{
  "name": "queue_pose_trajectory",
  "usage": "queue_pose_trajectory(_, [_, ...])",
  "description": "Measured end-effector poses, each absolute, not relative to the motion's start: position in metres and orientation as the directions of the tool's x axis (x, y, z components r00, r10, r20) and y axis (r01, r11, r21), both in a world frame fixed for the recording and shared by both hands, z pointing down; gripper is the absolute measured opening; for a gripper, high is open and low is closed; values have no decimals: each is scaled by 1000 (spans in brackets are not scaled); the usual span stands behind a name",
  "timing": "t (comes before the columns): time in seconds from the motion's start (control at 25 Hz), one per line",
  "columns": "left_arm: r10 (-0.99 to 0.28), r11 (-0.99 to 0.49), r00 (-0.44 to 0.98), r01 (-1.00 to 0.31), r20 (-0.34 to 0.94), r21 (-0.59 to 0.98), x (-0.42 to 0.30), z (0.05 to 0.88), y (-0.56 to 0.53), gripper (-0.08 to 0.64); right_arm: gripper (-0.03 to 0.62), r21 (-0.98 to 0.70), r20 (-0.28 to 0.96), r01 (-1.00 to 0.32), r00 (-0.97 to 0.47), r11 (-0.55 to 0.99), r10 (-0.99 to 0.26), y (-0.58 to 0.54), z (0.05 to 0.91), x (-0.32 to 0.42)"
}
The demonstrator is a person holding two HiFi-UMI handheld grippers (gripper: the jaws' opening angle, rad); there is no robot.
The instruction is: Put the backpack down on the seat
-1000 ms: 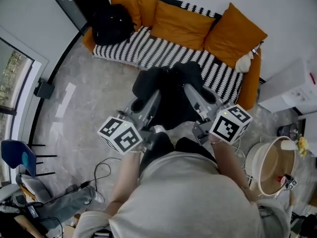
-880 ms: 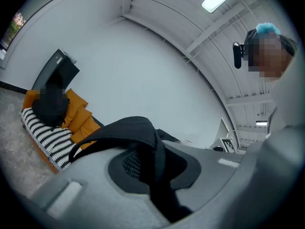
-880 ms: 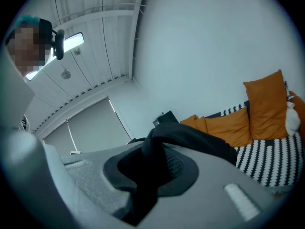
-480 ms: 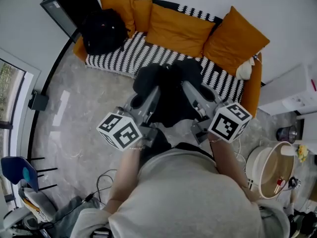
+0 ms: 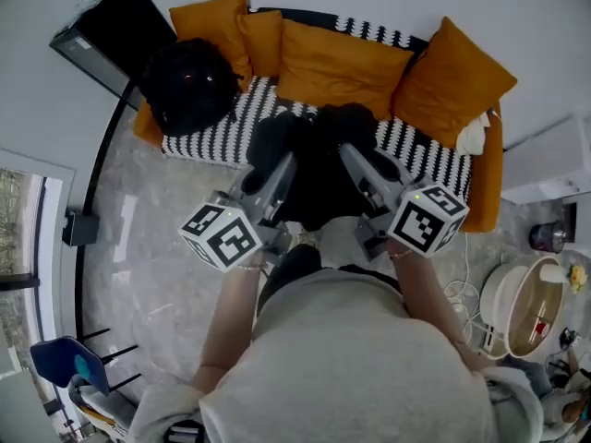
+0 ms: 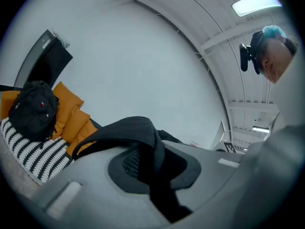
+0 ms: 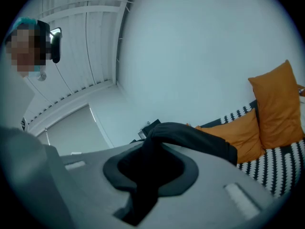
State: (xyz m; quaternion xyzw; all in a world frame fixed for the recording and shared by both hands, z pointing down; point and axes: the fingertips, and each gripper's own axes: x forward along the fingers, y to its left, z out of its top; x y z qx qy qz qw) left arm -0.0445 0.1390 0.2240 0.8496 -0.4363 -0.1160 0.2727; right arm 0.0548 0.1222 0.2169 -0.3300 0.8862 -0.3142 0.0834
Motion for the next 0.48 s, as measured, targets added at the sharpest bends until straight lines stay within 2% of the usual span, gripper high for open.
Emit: queue_pose_trajectory(0.48, [-755, -519, 655, -625, 31, 584, -113, 234, 48, 51, 61, -586, 77, -607, -702, 537, -708, 35, 223, -11])
